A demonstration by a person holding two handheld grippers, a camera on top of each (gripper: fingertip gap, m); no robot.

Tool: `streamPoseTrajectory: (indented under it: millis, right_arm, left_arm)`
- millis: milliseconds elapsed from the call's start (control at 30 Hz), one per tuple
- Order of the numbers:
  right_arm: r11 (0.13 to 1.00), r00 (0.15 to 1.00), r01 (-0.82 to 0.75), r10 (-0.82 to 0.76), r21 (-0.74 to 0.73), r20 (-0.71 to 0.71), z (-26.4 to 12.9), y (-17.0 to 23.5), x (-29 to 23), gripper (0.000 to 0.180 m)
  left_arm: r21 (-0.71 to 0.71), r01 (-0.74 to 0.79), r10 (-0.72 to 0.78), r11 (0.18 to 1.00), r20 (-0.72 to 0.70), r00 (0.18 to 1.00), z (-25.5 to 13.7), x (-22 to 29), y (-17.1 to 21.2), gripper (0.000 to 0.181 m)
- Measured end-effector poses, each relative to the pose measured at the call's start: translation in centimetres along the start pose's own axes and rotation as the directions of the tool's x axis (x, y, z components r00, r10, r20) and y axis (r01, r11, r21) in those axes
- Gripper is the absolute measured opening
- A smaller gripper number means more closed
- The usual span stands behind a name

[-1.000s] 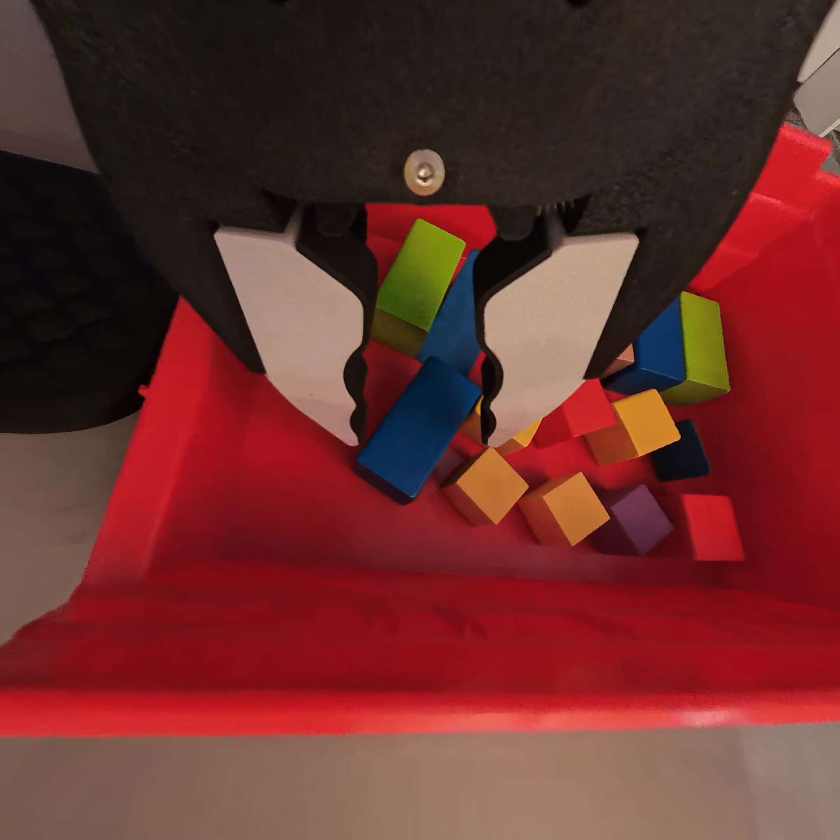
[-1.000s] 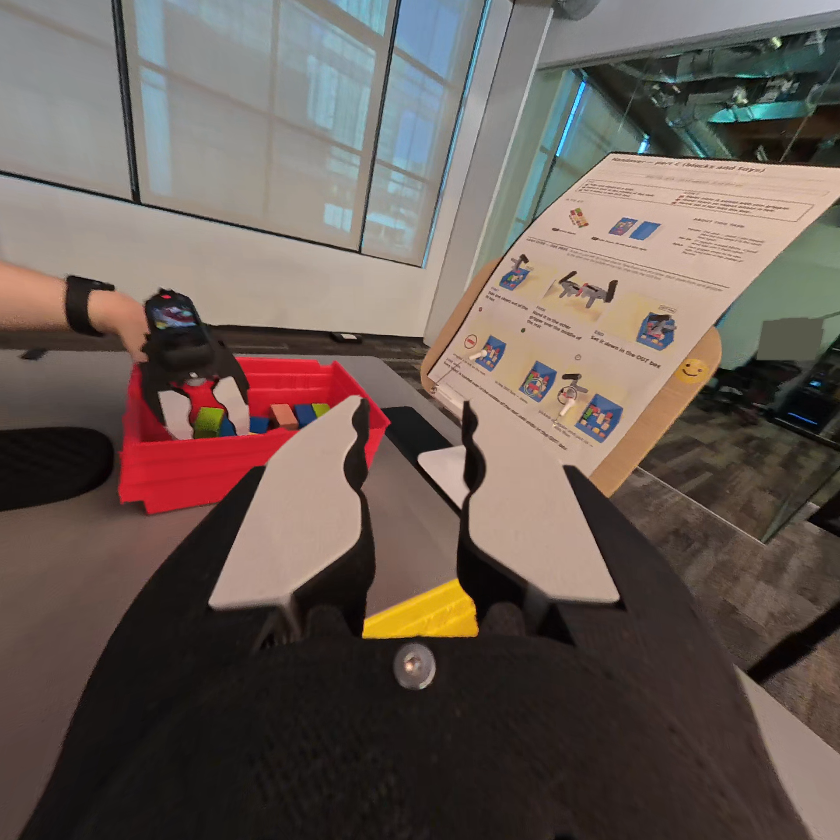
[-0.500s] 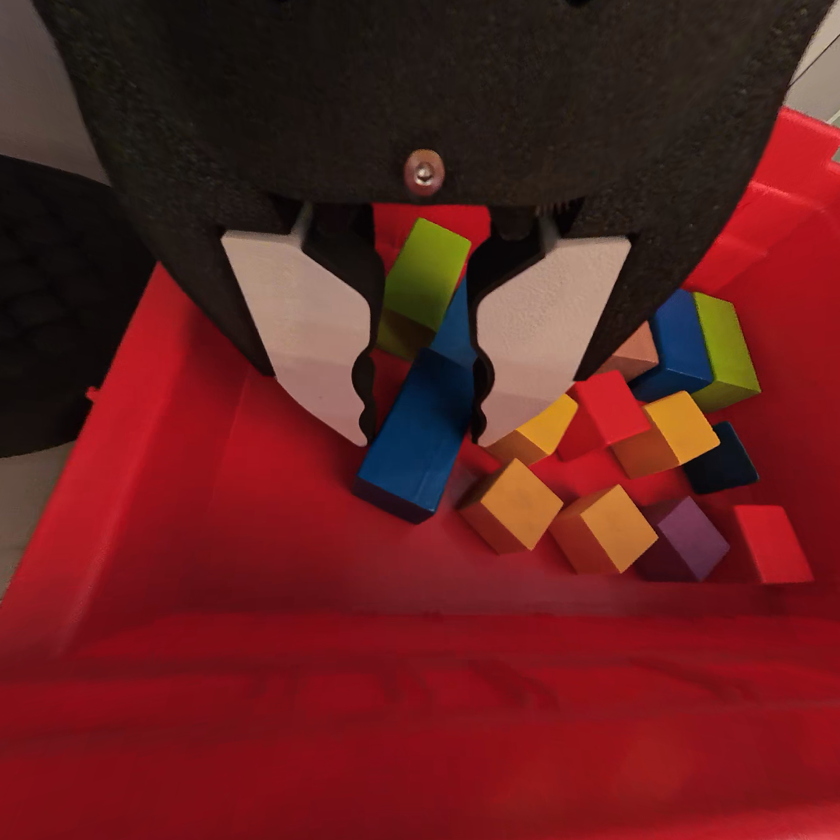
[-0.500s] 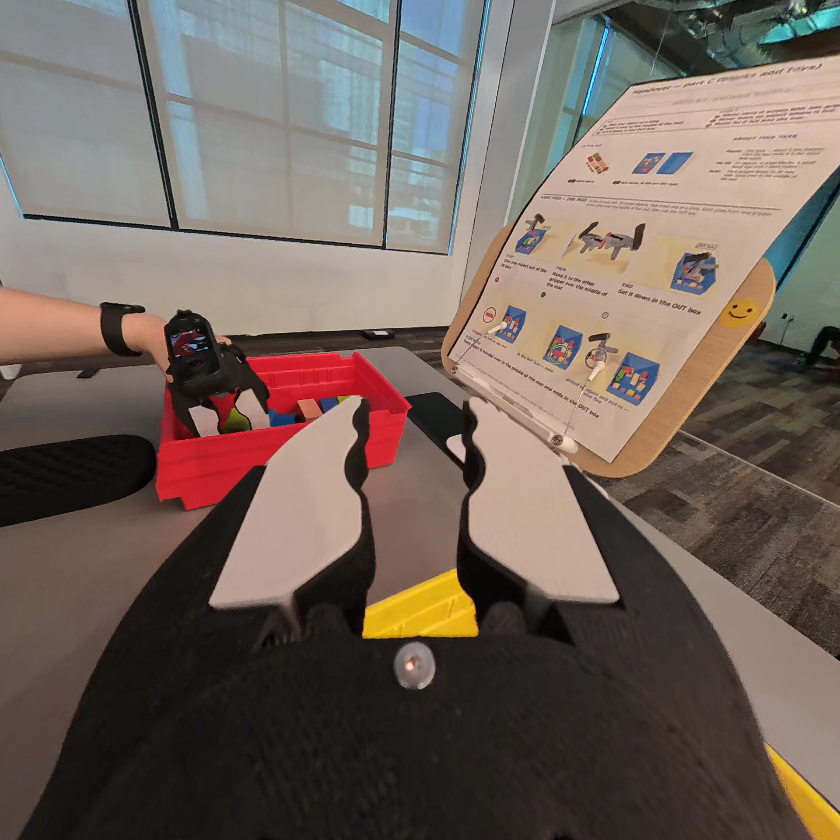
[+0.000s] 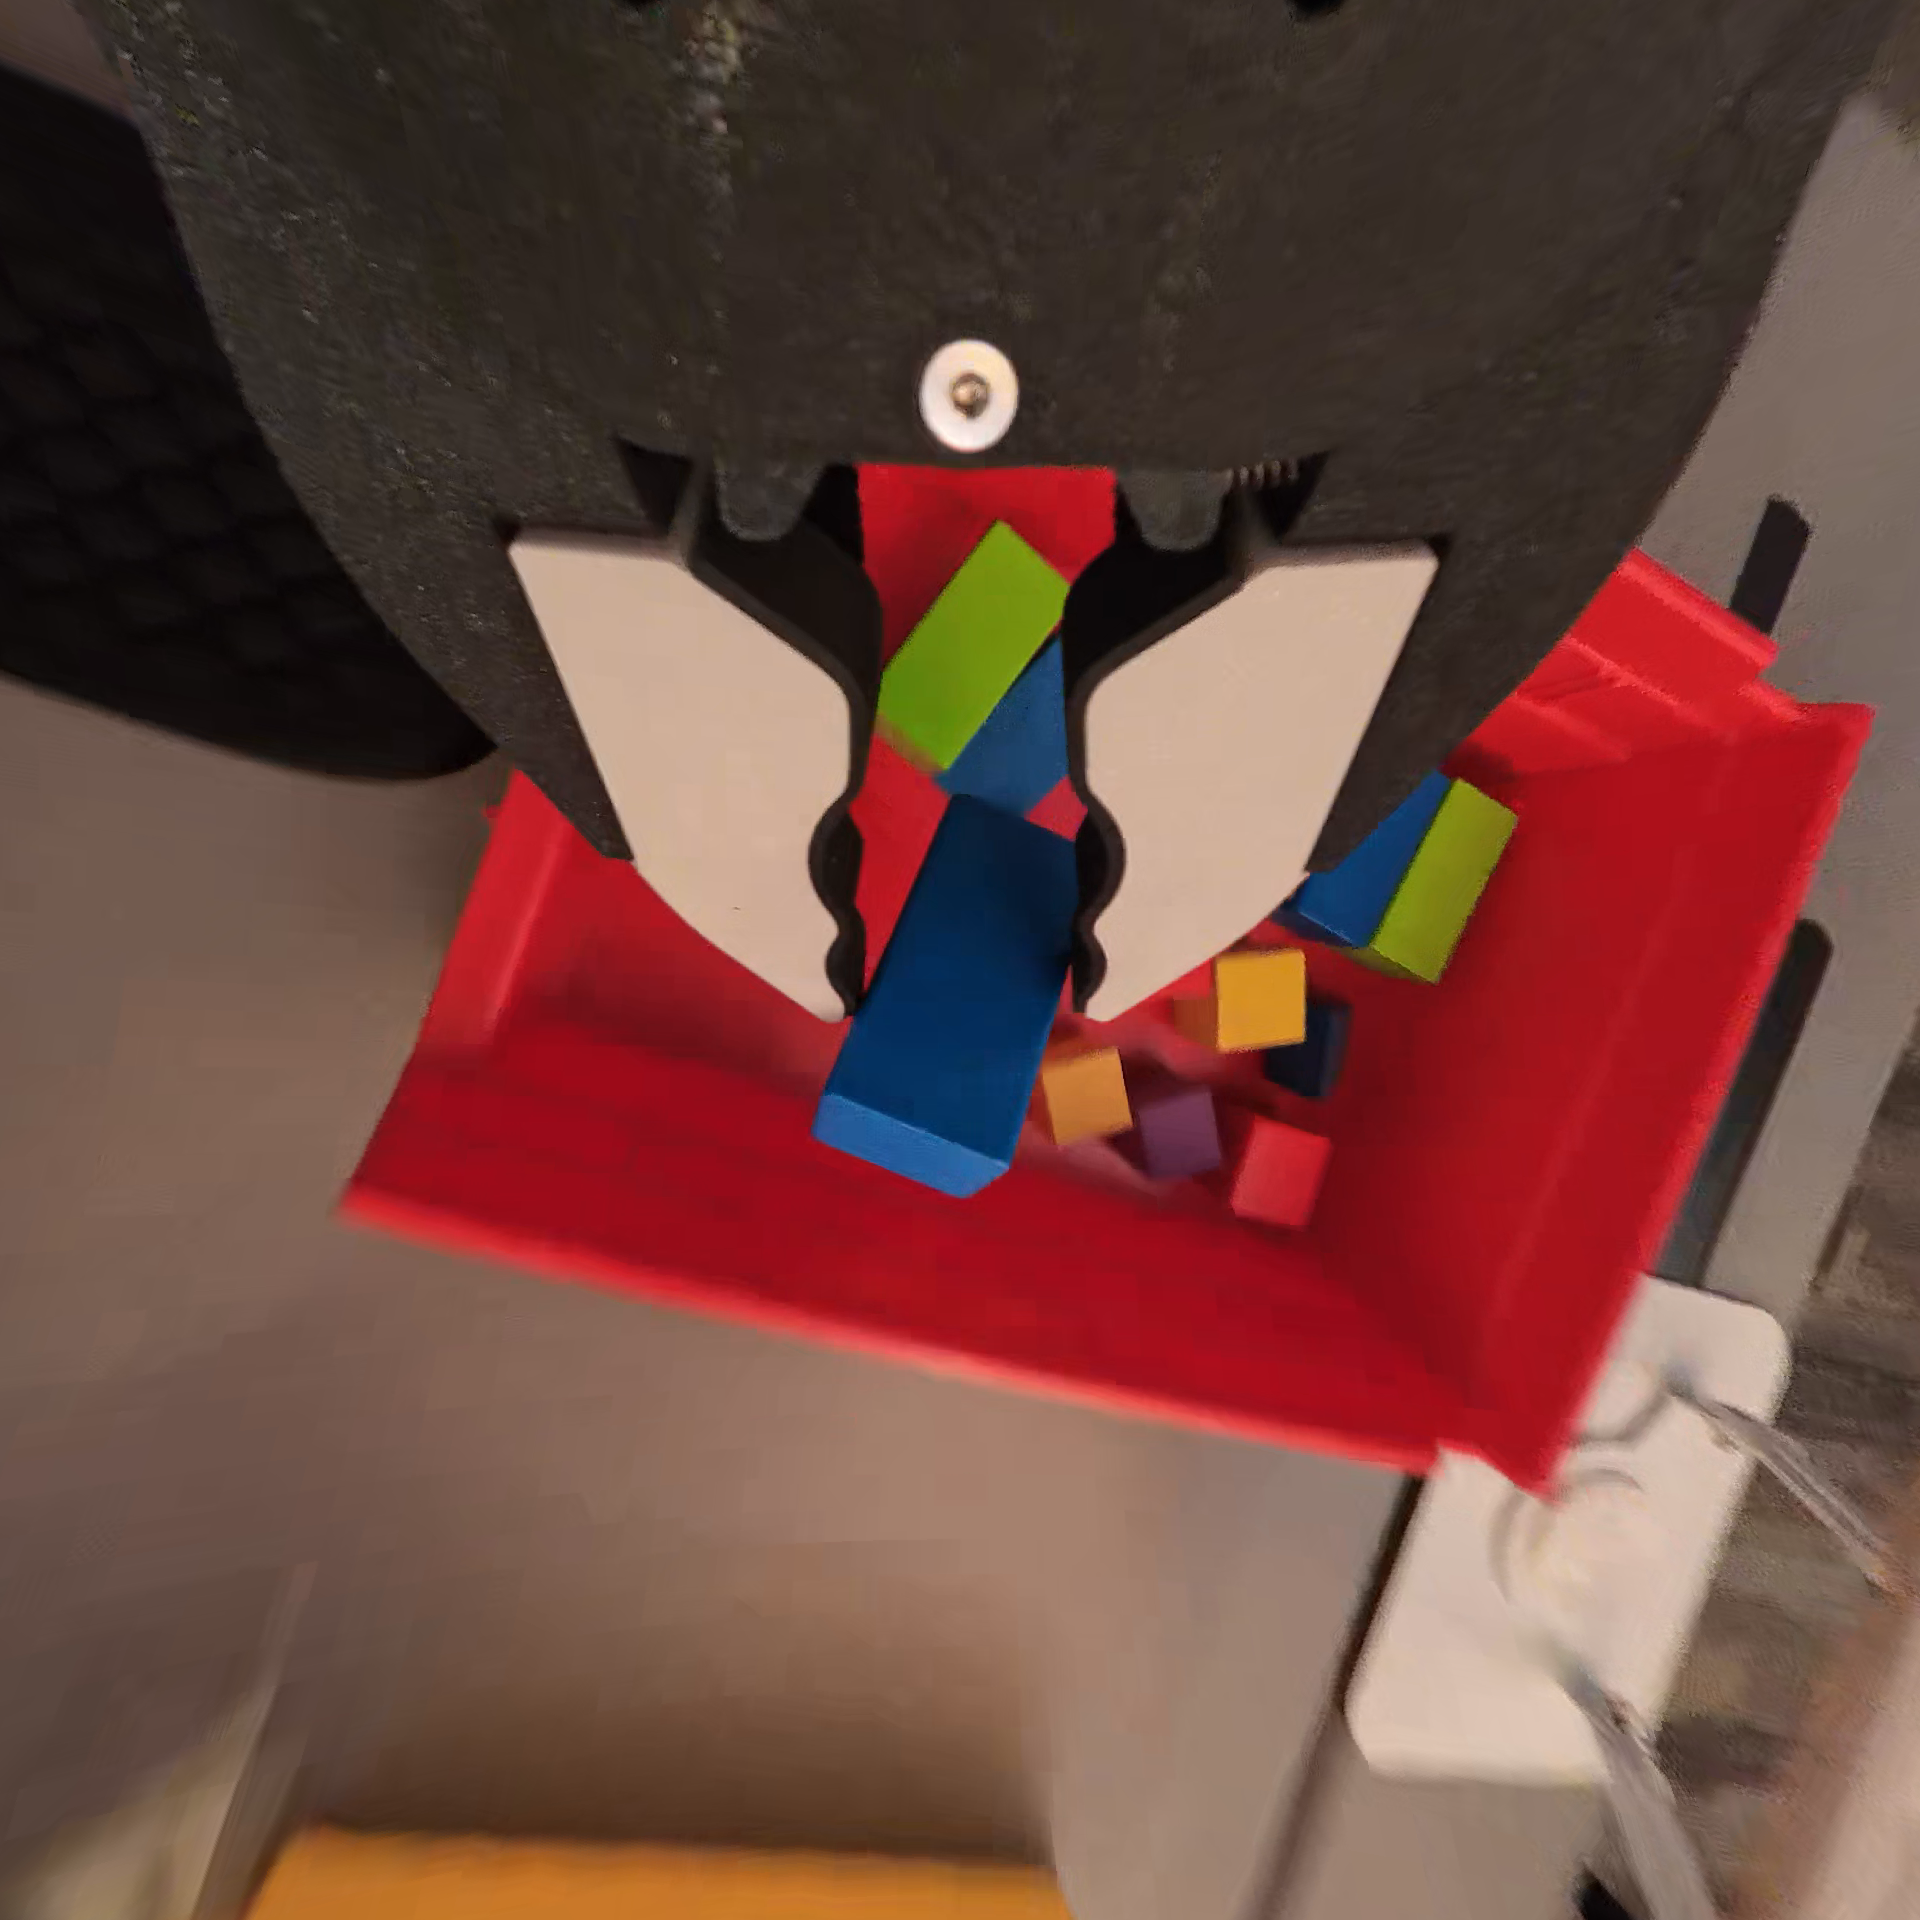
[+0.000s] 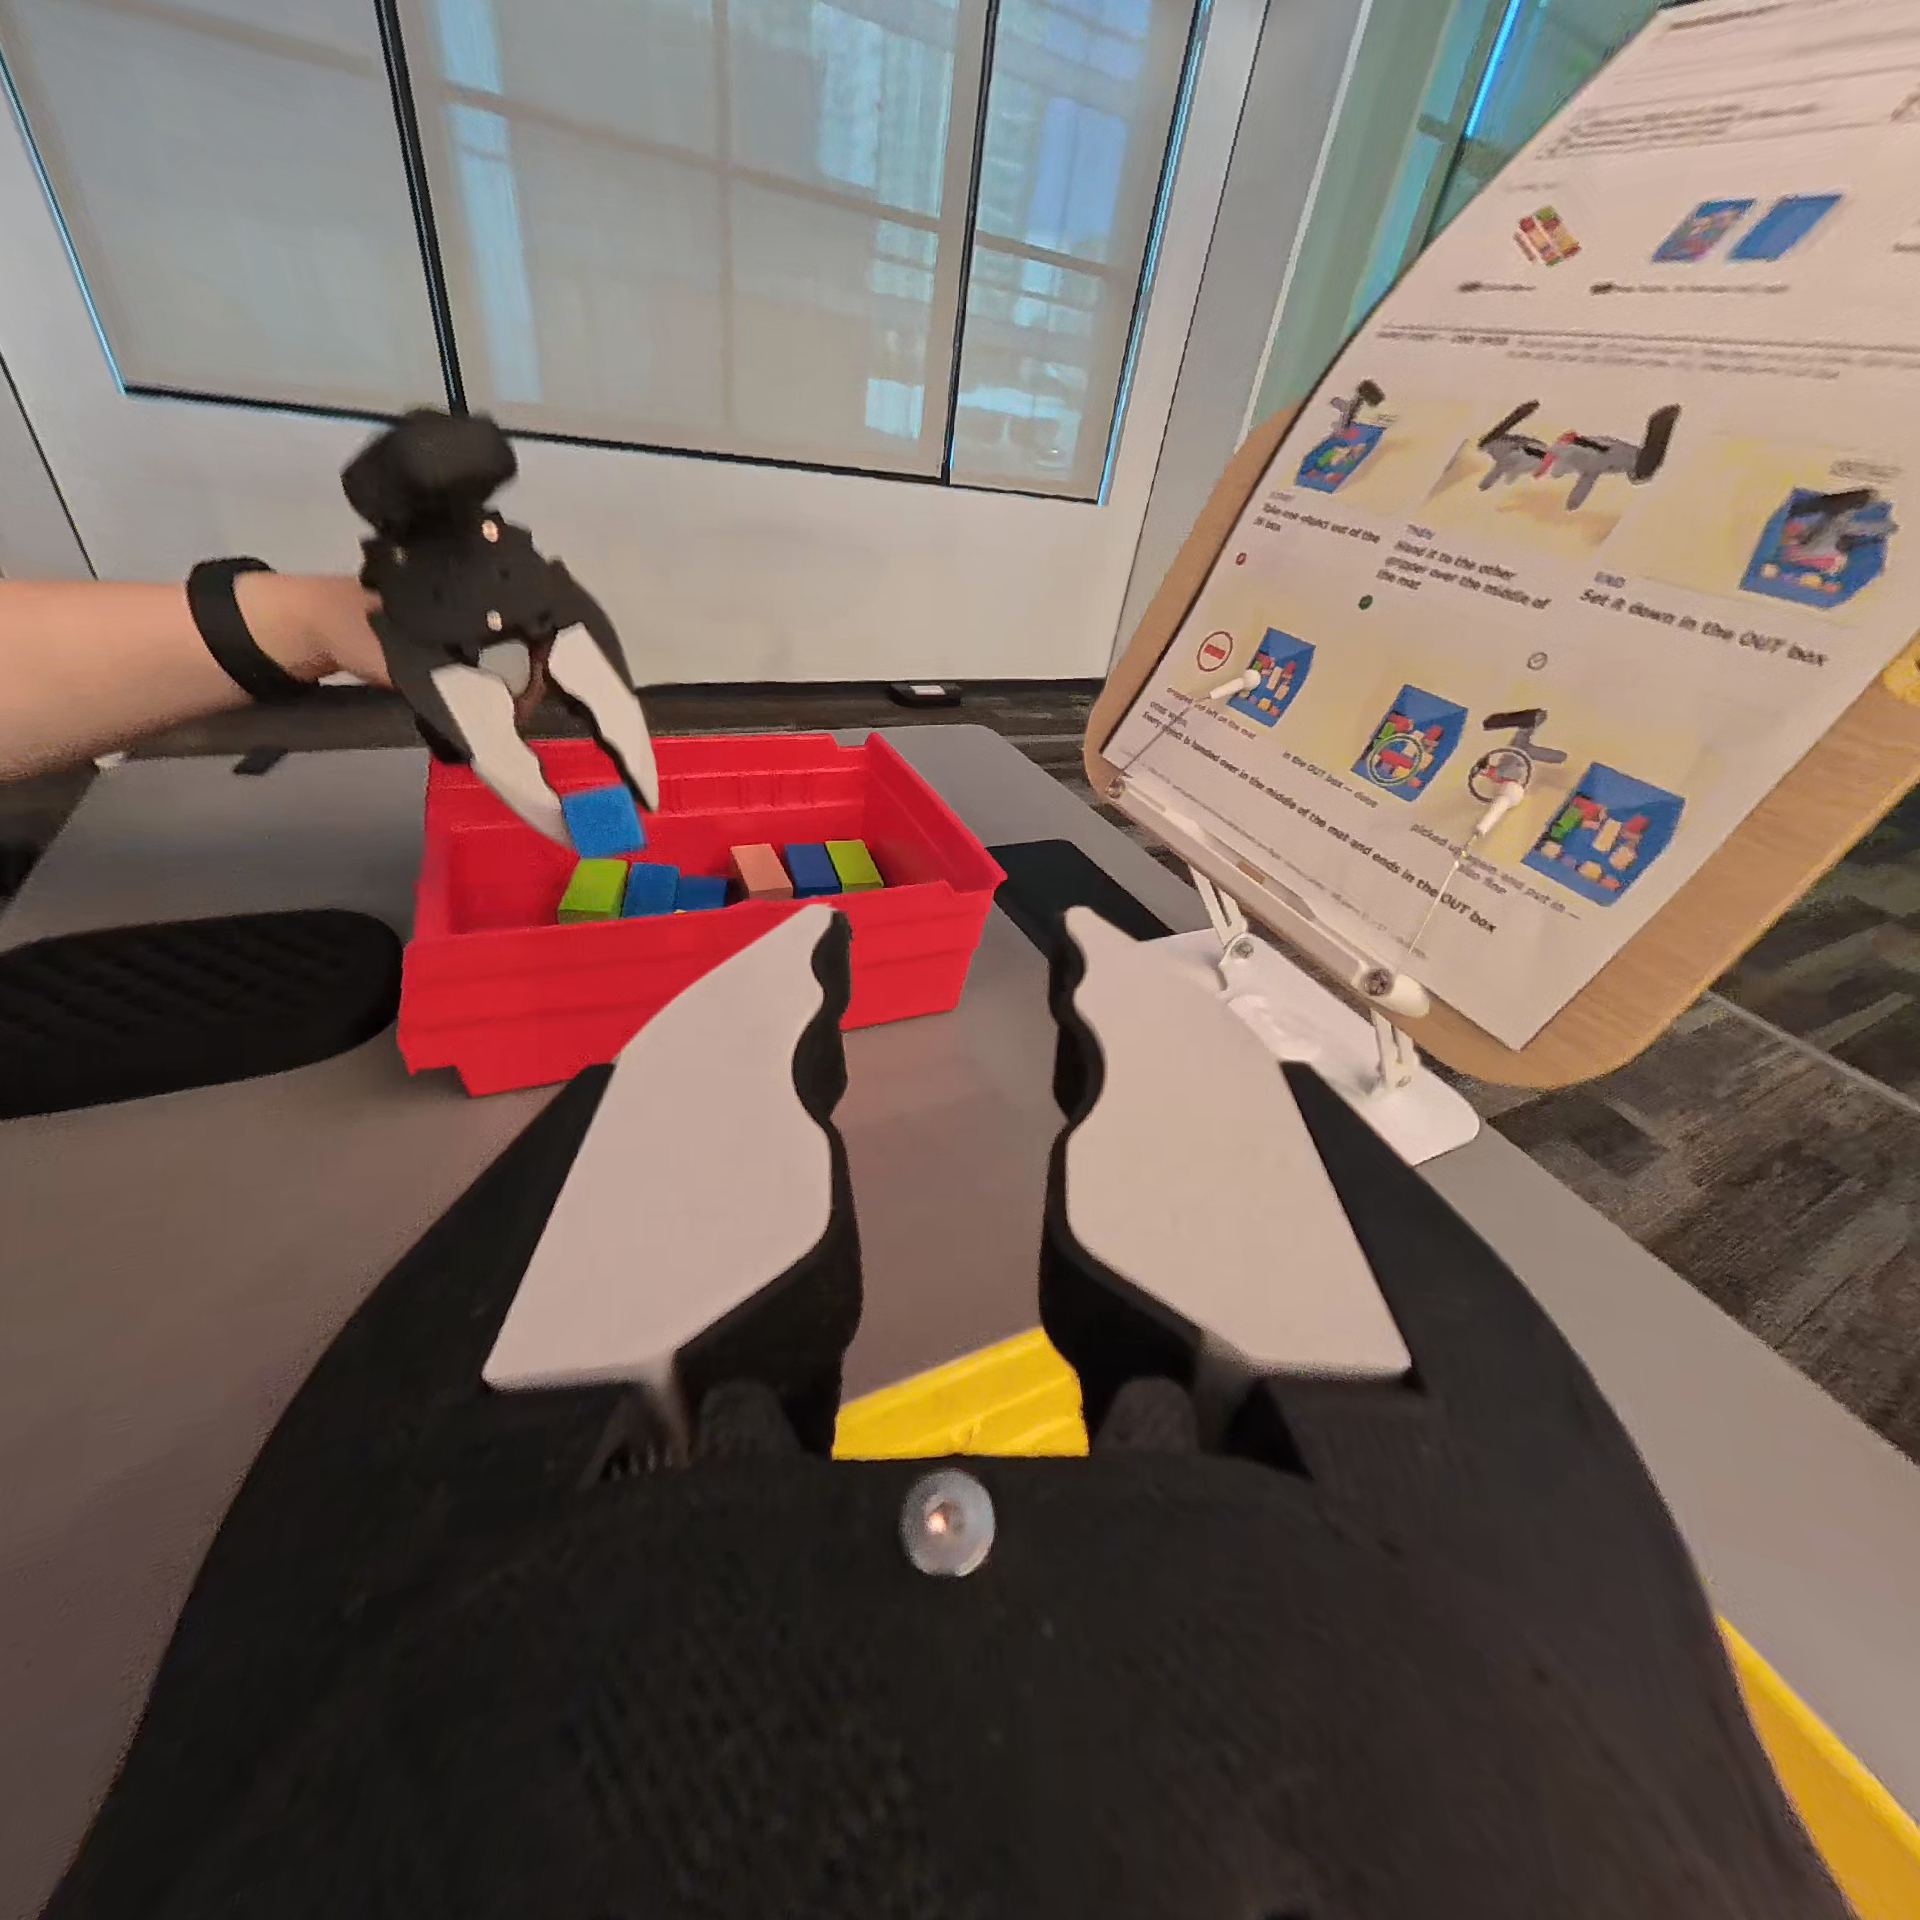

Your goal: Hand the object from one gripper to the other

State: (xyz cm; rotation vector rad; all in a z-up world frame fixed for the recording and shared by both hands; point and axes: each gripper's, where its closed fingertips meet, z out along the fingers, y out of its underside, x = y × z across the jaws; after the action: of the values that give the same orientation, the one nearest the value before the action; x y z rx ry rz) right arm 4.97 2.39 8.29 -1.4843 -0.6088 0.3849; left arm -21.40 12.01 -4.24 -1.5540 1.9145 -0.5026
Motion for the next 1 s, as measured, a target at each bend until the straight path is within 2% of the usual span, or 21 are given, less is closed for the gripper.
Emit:
streamPoseTrajectory:
  millis: [67, 167, 267, 400, 500, 633, 800, 1000]
  right_arm:
    - [0.998, 0.998, 0.06, -0.061, 0.017, 0.006, 0.8, -0.6, -1.0, 0.037]
    - [0.979, 0.98, 0.197, -0.199, 0.047, 0.029, 2.4, -1.5, -3.7, 0.04]
    - [0.913, 0.912, 0.406, -0.408, 0.047, 0.042, 4.3, -1.7, -7.4, 0.049]
    - [0.769, 0.77, 0.636, -0.638, 0.057, 0.007, 6.3, -2.1, -12.0, 0.065]
    - [0.683, 0.687, 0.727, -0.723, 0.066, -0.076, 6.6, -3.1, -13.4, 0.072]
    - [0.572, 0.566, 0.82, -0.801, 0.03, -0.195, 6.1, -4.2, -13.3, 0.075]
    - [0.493, 0.473, 0.867, -0.861, -0.075, -0.185, 6.6, -3.1, -12.6, 0.074]
    - [0.491, 0.469, 0.863, -0.866, -0.121, -0.172, 6.9, -2.5, -12.2, 0.068]
  left_arm:
    - [0.141, 0.095, -0.095, 0.985, -0.01, 0.995, -1.8, -0.4, -2.9, 0.037]
    - [0.32, 0.223, -0.188, 0.921, -0.134, 0.973, -4.1, 0.6, -7.4, 0.037]
    - [0.403, 0.315, -0.207, 0.859, -0.289, 0.935, -5.0, 2.5, -11.5, 0.038]
    - [0.373, 0.436, -0.252, 0.819, -0.448, 0.858, -4.0, 4.8, -15.6, 0.037]
    - [0.34, 0.547, -0.276, 0.765, -0.595, 0.755, -3.5, 6.2, -18.4, 0.037]
    - [0.286, 0.634, -0.285, 0.719, -0.711, 0.643, -2.9, 7.0, -20.4, 0.037]
    - [0.269, 0.629, -0.261, 0.73, -0.741, 0.619, -2.0, 7.8, -21.2, 0.037]
    - [0.292, 0.617, -0.244, 0.731, -0.733, 0.635, -1.7, 7.7, -20.8, 0.036]
